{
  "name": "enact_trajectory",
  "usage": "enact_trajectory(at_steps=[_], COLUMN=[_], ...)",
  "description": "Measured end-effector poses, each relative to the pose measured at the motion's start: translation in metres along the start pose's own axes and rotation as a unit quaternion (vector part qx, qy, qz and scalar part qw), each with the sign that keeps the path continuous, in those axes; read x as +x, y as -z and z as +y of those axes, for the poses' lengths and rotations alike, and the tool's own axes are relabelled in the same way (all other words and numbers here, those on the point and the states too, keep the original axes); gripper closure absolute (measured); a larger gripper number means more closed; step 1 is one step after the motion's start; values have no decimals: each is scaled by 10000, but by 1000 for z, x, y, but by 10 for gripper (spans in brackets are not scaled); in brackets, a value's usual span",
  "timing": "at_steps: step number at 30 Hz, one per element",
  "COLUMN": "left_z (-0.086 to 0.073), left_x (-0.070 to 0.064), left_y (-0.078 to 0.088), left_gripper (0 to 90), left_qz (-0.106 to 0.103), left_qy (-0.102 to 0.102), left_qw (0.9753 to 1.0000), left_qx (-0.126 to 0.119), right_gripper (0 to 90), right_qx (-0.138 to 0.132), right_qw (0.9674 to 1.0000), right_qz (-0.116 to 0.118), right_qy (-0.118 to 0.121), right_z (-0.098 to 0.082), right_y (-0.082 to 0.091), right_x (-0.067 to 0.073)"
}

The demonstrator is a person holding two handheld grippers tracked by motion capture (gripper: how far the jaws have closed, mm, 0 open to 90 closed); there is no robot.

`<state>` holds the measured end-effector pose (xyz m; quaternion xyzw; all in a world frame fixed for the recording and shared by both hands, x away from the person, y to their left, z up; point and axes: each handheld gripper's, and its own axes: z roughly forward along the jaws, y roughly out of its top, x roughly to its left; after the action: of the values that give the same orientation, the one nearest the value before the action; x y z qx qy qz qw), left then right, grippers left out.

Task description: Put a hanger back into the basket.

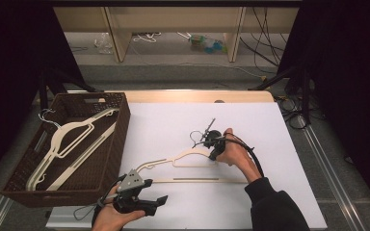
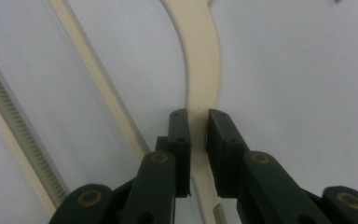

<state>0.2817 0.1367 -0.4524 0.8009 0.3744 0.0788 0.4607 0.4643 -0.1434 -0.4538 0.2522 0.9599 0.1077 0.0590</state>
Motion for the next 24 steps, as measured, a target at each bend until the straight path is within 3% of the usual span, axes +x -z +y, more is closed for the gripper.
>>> enact_trajectory(at_steps=[3, 4, 5, 8, 11, 15, 18, 19, 21, 23, 24], left_z=[5, 7, 11, 19, 22, 21, 20, 20, 20, 20, 20], left_x=[2, 3, 4, 10, 15, 17, 15, 16, 15, 16, 16], left_y=[-5, -7, -11, -21, -25, -24, -24, -23, -23, -22, -24], left_gripper=[228, 228, 228, 228, 229, 230, 230, 230, 230, 231, 232], left_qz=[34, 78, 103, 169, 240, 213, 200, 194, 191, 189, 171], left_qy=[-49, -125, -73, -225, -209, -93, -69, -163, -121, -164, -75], left_qw=[10000, 9999, 9999, 9996, 9994, 9997, 9997, 9996, 9997, 9996, 9998], left_qx=[16, 31, 10, 103, 97, 124, 76, 122, 95, 142, 44], right_gripper=[816, 900, 900, 900, 900, 816, 793, 781, 734, 725, 712], right_qx=[-36, -108, -280, -221, -157, -131, 42, 84, 238, 300, 329], right_qw=[10000, 9998, 9993, 9995, 9997, 9997, 9998, 9998, 9996, 9992, 9990], right_qz=[66, 148, 227, 199, 179, 208, 160, 163, 143, 218, 186], right_qy=[40, 60, 51, 47, 2, -30, 108, 120, 64, 179, 221], right_z=[-1, -2, -2, -2, -5, -6, -11, -14, -19, -23, -24], right_y=[1, 2, 6, 7, 3, 4, 6, 7, 7, 6, 6], right_x=[-1, -1, -2, -2, -4, -3, -6, -8, -10, -12, -12])
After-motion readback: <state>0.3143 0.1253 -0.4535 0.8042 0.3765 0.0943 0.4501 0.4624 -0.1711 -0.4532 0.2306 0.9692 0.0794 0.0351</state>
